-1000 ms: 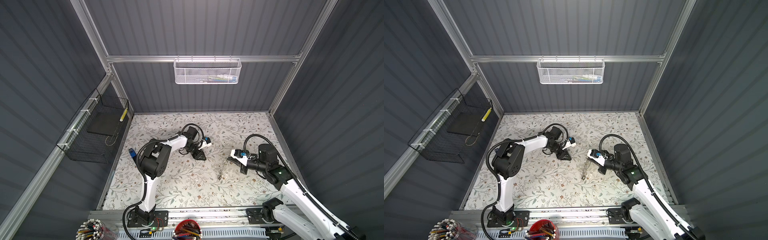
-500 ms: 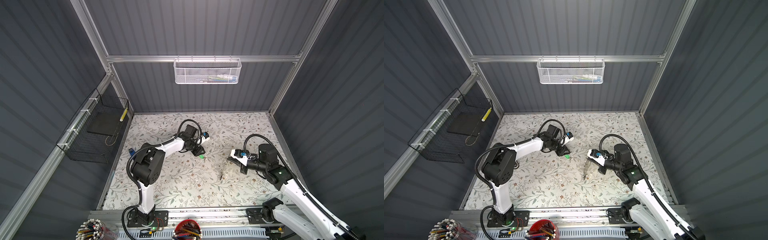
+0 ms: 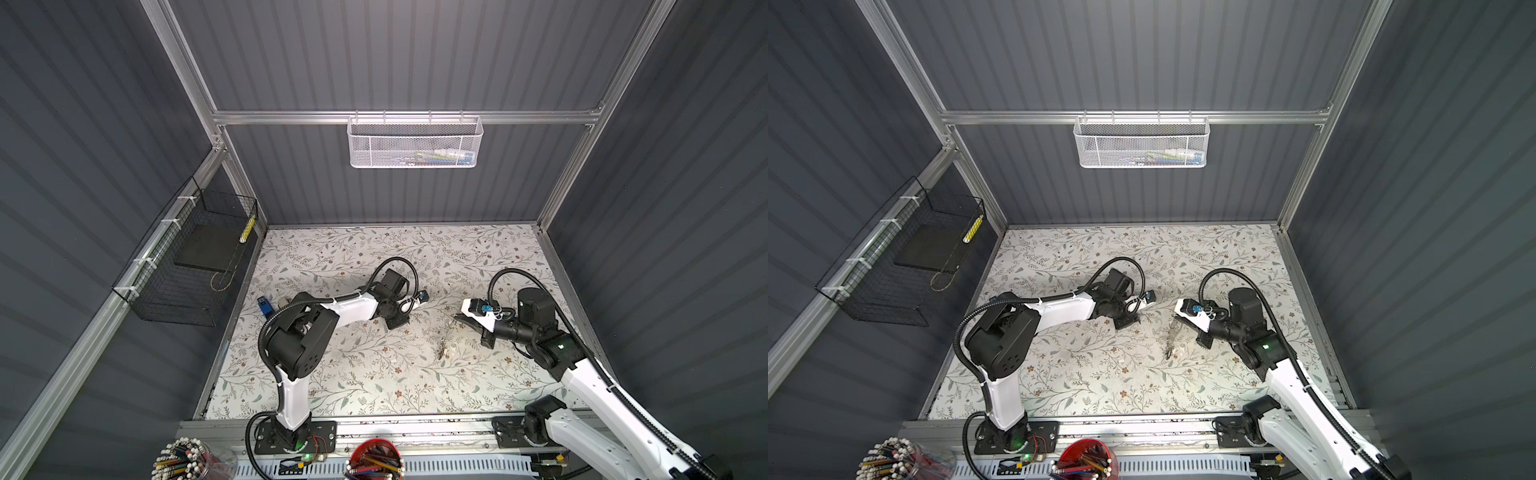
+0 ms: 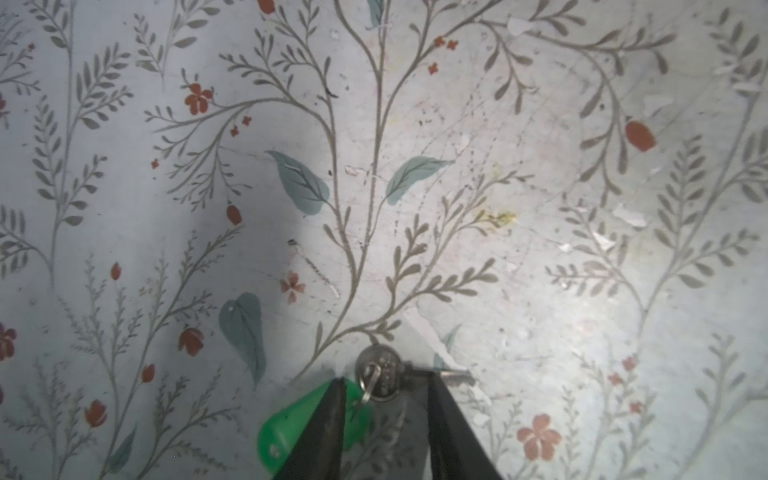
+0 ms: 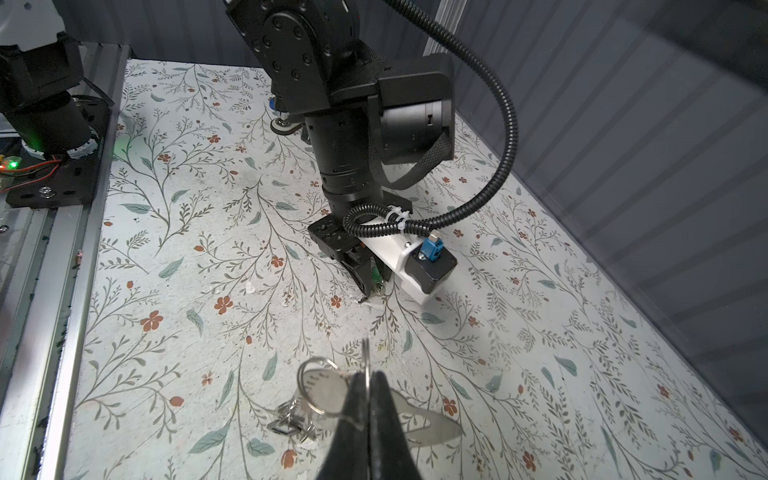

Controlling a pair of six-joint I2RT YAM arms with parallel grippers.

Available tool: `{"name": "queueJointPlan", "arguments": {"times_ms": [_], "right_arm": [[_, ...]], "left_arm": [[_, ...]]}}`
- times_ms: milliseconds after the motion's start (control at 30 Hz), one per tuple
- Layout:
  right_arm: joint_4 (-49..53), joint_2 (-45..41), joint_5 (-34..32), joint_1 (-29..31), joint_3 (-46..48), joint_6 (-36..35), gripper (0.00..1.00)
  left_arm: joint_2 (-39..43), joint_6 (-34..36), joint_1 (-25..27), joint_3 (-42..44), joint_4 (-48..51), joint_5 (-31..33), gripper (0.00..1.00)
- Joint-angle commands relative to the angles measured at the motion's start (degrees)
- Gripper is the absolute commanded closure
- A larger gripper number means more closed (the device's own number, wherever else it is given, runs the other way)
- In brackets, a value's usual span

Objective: Put the keys on the keyring

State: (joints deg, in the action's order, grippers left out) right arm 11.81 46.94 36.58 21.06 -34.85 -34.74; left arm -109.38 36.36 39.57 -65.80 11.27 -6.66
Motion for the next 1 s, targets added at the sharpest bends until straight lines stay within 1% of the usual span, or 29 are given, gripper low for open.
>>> {"name": "queueJointPlan", "arguments": {"times_ms": [0,133,333,467,533,567,633,833,967], "right_arm": [[-1.09,-0.54,-0.17,0.21,-0.75,0.37,1.0],[-1.06,-0.27,-0.14,0.26,-0.85,0.24,1.0],[-1.06,0.04,0.02,0.25,-0.96,0.12,1.0],[-1.0,0.07,-0.04,0.28,-1.01,0.01,1.0],[-0.95,0.16,-0.01,0.27,-0.96,0.01,1.0],[-0.92,0.17,0.09,0.3,-0.96,-0.05,1.0],[-0.98,0.17,0.08,0.3,-1.01,-0.02,1.0],[-0.67,0.17,0.02,0.3,-1.04,-0.24,1.0],[-0.43,0.25,-0.11,0.3,-1.15,-0.44,1.0]], "left_arm": [[1.02,3.12,-0.28,1.44,-0.48,2.3,0.65],[1.4,3.22,-0.28,1.92,-0.43,2.55,0.65],[2.85,3.67,-0.44,2.62,-0.51,-0.21,0.66],[4.04,4.13,-2.82,1.69,2.18,-6.35,0.66],[3.77,4.94,-4.57,-0.09,5.2,-10.86,0.66],[3.43,5.19,-5.24,-1.17,6.68,-11.78,0.66],[2.52,7.51,-6.05,-3.2,9.83,-14.46,0.66],[-1.29,14.69,-6.61,-9.02,16.72,-14.66,0.68],[-2.35,19.01,-6.61,-9.99,17.13,-15.22,0.69]]}}
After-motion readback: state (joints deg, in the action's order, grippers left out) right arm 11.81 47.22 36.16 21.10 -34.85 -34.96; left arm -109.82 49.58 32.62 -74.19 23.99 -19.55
